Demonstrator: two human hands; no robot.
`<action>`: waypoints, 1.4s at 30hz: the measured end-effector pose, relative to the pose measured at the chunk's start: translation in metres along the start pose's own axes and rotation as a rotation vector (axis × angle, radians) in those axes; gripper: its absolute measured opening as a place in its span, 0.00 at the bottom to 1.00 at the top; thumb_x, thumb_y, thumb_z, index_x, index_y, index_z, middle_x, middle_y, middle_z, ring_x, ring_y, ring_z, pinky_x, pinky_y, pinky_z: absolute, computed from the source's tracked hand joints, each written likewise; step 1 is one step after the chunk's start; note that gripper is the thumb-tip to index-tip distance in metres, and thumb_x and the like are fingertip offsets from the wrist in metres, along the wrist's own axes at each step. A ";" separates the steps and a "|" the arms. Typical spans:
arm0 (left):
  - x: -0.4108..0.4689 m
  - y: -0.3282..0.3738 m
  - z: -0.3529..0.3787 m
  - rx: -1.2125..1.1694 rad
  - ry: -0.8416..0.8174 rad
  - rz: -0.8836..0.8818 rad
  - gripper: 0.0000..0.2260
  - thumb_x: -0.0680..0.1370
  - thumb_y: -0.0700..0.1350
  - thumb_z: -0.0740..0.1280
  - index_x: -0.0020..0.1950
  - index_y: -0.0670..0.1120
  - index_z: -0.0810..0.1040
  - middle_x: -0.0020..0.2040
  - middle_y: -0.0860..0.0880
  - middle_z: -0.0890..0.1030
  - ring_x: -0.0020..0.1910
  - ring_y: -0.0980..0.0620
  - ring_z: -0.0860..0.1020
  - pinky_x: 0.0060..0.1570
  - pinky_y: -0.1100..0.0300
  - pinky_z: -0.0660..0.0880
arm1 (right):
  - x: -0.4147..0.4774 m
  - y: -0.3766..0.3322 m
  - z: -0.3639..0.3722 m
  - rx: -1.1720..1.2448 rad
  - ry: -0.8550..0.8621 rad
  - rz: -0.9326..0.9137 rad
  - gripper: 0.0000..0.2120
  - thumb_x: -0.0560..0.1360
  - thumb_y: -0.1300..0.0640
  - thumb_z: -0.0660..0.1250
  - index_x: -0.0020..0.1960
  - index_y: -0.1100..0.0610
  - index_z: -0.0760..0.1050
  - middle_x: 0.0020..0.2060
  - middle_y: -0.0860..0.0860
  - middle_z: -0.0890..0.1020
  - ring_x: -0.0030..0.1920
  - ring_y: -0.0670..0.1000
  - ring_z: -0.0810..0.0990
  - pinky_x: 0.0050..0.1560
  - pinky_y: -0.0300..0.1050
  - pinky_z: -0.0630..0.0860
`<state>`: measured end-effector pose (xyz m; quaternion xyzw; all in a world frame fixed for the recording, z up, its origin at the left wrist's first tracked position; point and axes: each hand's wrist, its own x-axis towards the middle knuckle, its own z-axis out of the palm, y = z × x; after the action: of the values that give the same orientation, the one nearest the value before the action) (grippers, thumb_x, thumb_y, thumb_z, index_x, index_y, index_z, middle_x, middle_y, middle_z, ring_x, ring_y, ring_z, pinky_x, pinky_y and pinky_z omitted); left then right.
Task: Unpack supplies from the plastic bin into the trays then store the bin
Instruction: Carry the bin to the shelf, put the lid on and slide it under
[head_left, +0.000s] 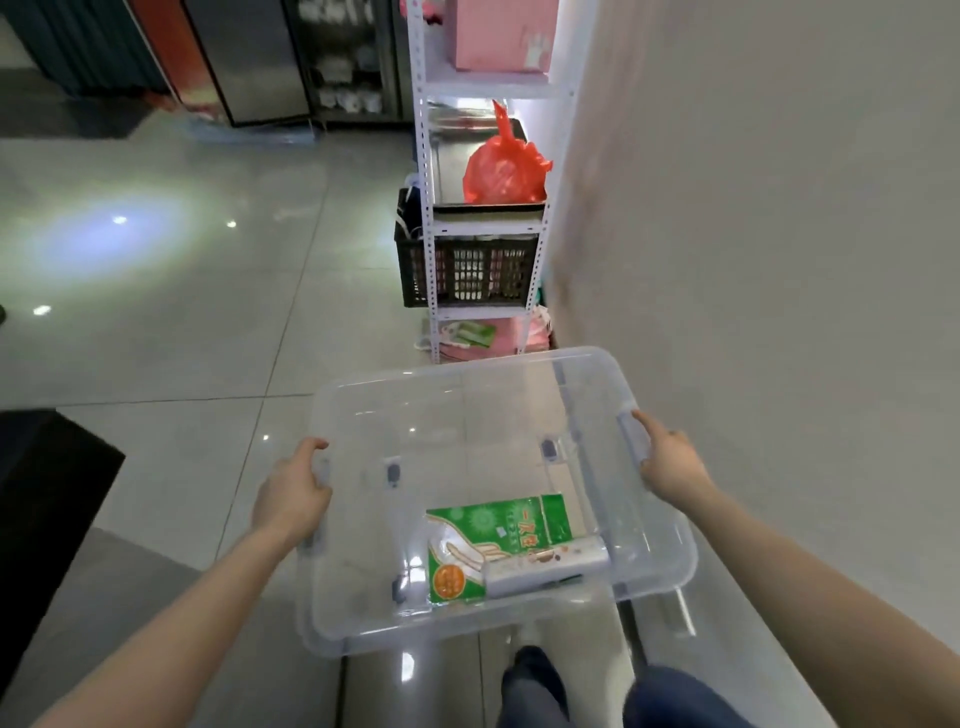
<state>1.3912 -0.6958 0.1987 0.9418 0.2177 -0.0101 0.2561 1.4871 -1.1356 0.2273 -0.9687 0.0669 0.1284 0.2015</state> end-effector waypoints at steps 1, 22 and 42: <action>0.022 0.004 -0.002 -0.008 0.009 -0.020 0.23 0.71 0.37 0.66 0.64 0.51 0.70 0.42 0.41 0.78 0.40 0.40 0.77 0.38 0.54 0.70 | 0.028 -0.013 -0.004 -0.008 -0.010 -0.025 0.34 0.73 0.68 0.57 0.76 0.49 0.55 0.57 0.66 0.73 0.56 0.64 0.76 0.58 0.49 0.72; 0.426 -0.136 -0.113 -0.113 0.190 -0.409 0.22 0.71 0.36 0.68 0.64 0.46 0.71 0.39 0.38 0.78 0.41 0.38 0.78 0.42 0.50 0.72 | 0.480 -0.477 0.080 -0.117 -0.202 -0.434 0.35 0.74 0.71 0.56 0.74 0.44 0.58 0.63 0.66 0.70 0.51 0.63 0.78 0.43 0.46 0.75; 0.972 -0.195 -0.270 0.021 0.072 -0.246 0.24 0.70 0.35 0.70 0.65 0.44 0.70 0.33 0.44 0.76 0.35 0.43 0.75 0.36 0.55 0.67 | 0.843 -0.805 0.146 0.001 -0.209 -0.257 0.32 0.74 0.68 0.56 0.72 0.44 0.57 0.51 0.59 0.73 0.41 0.58 0.76 0.30 0.42 0.68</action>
<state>2.1653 -0.0201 0.2129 0.9103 0.3406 -0.0101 0.2349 2.4088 -0.4092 0.1661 -0.9505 -0.0789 0.2019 0.2227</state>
